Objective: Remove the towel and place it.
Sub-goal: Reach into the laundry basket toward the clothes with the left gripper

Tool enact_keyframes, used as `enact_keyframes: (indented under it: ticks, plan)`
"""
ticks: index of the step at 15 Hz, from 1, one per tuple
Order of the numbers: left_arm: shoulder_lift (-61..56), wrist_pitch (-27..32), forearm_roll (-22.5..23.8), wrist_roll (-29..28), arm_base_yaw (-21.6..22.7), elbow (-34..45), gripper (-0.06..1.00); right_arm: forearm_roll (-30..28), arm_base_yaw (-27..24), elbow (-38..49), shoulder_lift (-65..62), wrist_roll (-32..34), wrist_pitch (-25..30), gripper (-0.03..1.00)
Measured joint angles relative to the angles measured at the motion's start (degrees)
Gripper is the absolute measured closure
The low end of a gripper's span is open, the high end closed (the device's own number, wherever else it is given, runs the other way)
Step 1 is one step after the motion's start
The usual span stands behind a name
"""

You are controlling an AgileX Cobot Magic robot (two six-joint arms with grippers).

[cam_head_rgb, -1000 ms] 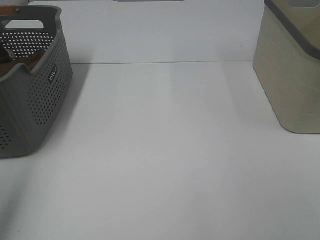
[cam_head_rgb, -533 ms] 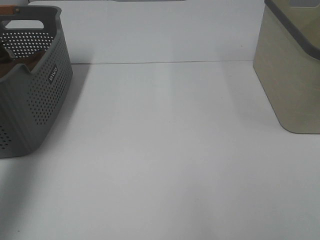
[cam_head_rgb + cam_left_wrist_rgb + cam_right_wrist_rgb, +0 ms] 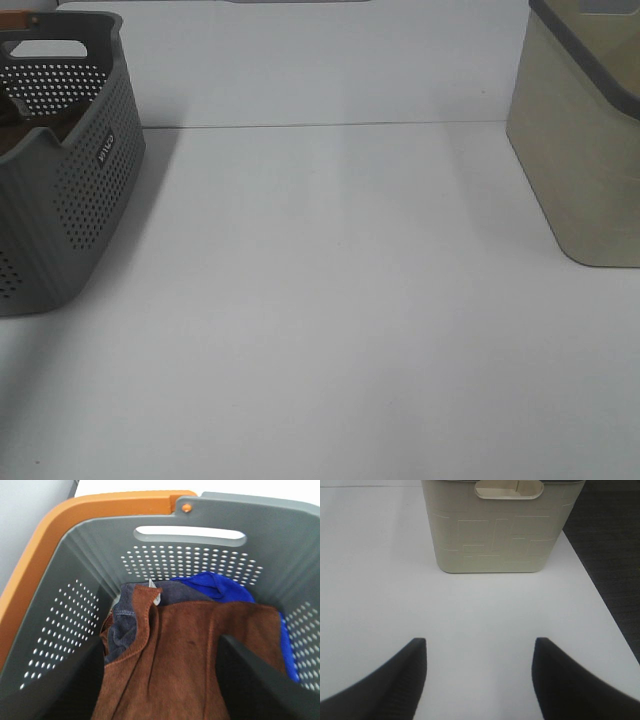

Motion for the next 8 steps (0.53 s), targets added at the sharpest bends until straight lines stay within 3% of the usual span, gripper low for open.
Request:
enact_keyframes:
  ticks: [3,8]
  plan:
    - [8.3,3.7,-0.5,-0.4,1.4,-9.2,0.32,0.0,0.0,0.0,0.0,0.0,0.0,0.38]
    - [13.5,3.7,-0.7,-0.6,2.9,-12.4,0.32,0.0,0.0,0.0,0.0,0.0,0.0,0.38]
